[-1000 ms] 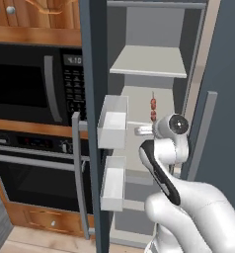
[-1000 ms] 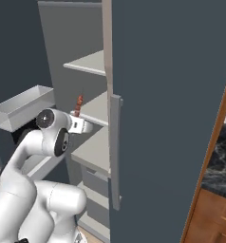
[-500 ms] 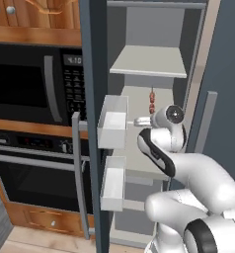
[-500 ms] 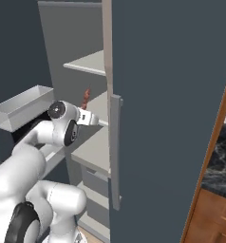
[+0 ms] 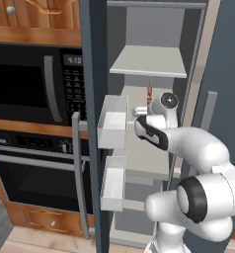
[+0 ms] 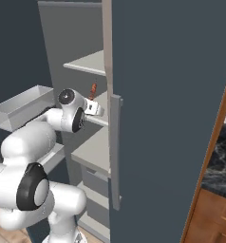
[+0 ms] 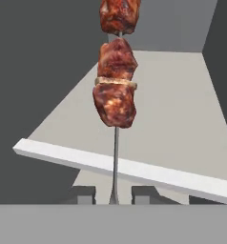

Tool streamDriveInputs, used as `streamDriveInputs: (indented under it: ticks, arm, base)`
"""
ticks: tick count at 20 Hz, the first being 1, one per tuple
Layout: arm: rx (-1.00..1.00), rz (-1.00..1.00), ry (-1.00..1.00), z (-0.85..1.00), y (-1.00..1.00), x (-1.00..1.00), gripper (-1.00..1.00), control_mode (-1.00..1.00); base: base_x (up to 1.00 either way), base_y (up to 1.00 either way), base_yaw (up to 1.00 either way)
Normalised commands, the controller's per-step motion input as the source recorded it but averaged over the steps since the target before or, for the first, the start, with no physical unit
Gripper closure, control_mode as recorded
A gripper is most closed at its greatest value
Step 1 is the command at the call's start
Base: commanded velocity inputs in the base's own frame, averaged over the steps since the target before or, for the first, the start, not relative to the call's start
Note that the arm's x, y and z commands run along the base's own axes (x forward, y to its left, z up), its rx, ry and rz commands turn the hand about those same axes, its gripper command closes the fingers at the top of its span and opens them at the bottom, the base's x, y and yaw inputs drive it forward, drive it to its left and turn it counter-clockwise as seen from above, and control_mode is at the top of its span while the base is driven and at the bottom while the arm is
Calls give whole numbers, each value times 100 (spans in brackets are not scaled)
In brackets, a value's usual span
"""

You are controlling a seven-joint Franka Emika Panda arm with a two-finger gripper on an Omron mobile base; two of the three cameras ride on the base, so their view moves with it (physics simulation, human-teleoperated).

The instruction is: Store the kebab skewer in the freezer for long-term storage. Close the freezer door after placing the cooked food.

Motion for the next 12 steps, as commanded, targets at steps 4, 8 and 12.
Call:
streamDriveInputs:
  ticks: [4,8,12]
  arm:
    - [0,0,0,0,-11,34,100,-100]
    - [0,0,0,0,0,43,100,-100]
    - [0,-3,0,0,-9,46,100,-100]
  base:
    - [0,0,0]
    - [0,0,0]
    - [0,0,0]
